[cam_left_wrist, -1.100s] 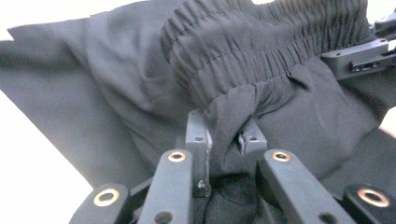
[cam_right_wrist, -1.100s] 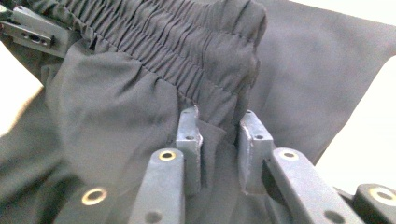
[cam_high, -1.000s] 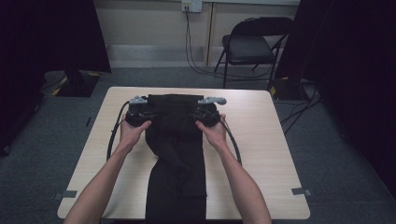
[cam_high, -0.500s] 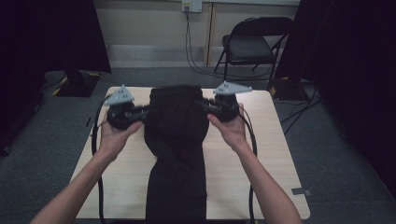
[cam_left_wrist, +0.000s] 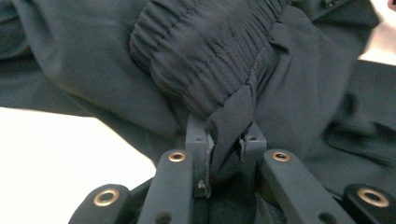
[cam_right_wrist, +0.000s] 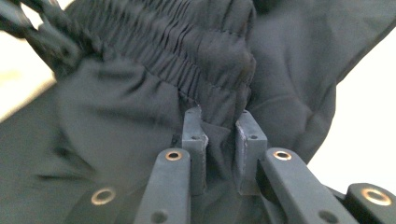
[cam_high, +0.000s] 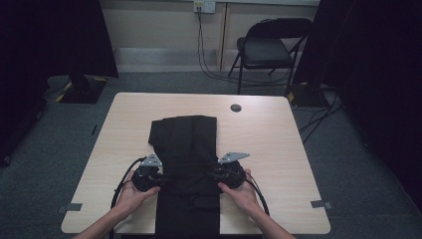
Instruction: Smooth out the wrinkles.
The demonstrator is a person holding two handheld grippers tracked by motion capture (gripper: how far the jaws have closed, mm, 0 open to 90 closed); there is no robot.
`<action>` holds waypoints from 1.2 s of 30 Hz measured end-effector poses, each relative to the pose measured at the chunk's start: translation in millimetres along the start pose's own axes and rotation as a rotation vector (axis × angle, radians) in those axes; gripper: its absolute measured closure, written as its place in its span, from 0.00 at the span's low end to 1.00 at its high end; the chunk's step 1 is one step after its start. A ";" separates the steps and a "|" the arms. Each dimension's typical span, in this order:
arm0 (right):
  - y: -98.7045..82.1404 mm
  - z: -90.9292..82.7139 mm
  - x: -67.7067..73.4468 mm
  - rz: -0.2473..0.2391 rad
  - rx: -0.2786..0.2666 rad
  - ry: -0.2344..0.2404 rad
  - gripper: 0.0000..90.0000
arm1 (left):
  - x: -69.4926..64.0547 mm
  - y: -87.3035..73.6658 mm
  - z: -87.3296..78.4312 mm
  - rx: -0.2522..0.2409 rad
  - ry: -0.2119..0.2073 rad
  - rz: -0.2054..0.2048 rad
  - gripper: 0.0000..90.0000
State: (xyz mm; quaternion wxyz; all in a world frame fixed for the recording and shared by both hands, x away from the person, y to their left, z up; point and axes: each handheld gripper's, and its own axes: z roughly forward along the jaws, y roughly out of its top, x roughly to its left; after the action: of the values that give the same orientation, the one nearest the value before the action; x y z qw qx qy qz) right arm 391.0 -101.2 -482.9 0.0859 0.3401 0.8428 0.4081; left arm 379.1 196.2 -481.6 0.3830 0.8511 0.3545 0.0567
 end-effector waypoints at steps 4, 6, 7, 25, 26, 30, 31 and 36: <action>5.0 17.5 -14.7 -0.010 0.001 -0.045 0.86 | 10.3 10.6 14.7 0.006 0.077 0.040 0.88; 12.1 26.2 -25.8 0.001 -0.017 -0.070 0.86 | 21.1 21.1 23.2 -0.004 0.115 0.018 0.87; 16.4 30.4 -31.7 0.006 -0.022 -0.088 0.86 | 26.5 26.0 28.5 -0.019 0.127 -0.002 0.87; 20.5 -15.7 -17.7 -0.050 -0.096 0.023 0.69 | 8.7 21.5 -19.9 -0.142 0.008 0.075 0.68; 14.9 -19.2 -13.1 -0.048 -0.098 0.033 0.68 | 5.0 17.8 -22.7 -0.140 0.001 0.087 0.65; -2.6 -33.6 2.7 -0.087 -0.055 0.076 0.61 | -2.9 7.0 -38.6 -0.155 -0.054 0.109 0.58; -5.0 -37.2 3.7 -0.085 -0.051 0.090 0.60 | -3.4 5.7 -45.2 -0.168 -0.068 0.110 0.57; -13.3 -61.7 6.7 -0.070 -0.093 0.087 0.51 | 5.8 3.0 -59.7 -0.227 -0.065 0.074 0.53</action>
State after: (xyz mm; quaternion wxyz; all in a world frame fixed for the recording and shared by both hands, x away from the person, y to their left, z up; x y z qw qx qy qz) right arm 353.2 -141.5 -451.7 0.0793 0.2881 0.8373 0.4579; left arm 363.1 235.1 -438.8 0.4857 0.8163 0.3014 0.0830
